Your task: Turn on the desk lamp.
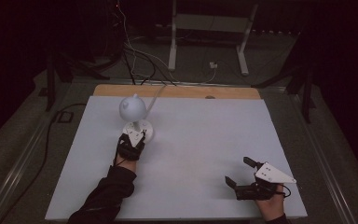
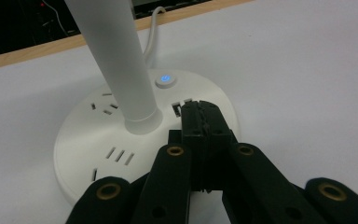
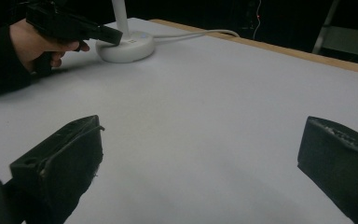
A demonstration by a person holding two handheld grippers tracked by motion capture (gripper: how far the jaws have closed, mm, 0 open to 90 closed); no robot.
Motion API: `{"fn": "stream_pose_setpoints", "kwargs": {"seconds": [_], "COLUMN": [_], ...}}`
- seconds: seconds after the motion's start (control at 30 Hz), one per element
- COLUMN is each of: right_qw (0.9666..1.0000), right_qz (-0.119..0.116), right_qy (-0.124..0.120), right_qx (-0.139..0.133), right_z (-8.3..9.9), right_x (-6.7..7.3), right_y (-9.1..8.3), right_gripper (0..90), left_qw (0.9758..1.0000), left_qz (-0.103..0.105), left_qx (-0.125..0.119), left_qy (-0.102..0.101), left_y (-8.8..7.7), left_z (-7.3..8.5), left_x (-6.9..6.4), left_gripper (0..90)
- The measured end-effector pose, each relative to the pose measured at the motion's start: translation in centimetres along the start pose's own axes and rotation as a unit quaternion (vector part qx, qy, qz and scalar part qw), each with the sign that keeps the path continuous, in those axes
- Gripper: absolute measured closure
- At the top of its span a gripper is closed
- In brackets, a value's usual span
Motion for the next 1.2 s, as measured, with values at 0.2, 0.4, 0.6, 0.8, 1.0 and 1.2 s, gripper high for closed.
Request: {"fn": "stream_pose_setpoints", "kwargs": {"seconds": [0.2, 0.4, 0.6, 0.8, 1.0, 1.2], "right_qw": [1.0000, 1.0000, 1.0000, 1.0000, 1.0000, 1.0000], "right_qz": [-0.002, -0.002, -0.002, -0.002, -0.001, -0.001], "right_qy": [-0.001, 0.000, 0.000, 0.000, 0.001, 0.002], "right_qx": [0.002, 0.002, 0.004, 0.003, 0.002, 0.001], "right_z": [0.0, 0.1, 0.1, 0.1, 0.1, 0.0], "right_x": [0.1, 0.1, 0.1, 0.1, 0.0, 0.0], "right_y": [0.1, 0.1, 0.0, 0.0, 0.0, -0.1], "right_gripper": [0.0, 0.0, 0.0, 0.0, 0.0, 0.0], "left_qw": [1.0000, 0.9999, 0.9998, 0.9997, 0.9994, 0.9994], "left_qz": [-0.003, -0.010, -0.007, -0.005, -0.007, -0.013], "left_qx": [-0.002, -0.001, -0.002, -0.009, -0.026, -0.027], "left_qy": [0.008, 0.008, 0.017, 0.022, 0.022, 0.014], "left_y": [0.1, 0.1, 0.4, 0.3, -0.5, -1.3], "left_z": [0.0, 0.1, 0.0, 0.0, -0.6, -1.2], "left_x": [0.0, -0.1, 0.0, -0.1, -0.6, -1.5], "left_gripper": [90.0, 90.0, 90.0, 90.0, 90.0, 73.5]}}
Point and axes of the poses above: each handheld gripper's, and its own axes: y roughly forward along the jaws, z roughly out of its underside, x roughly to its left, the point moved 10 cm from there along y, roughly forward along the jaws, and after that the axes turned 9 degrees about -y, right-handed, at the moved point
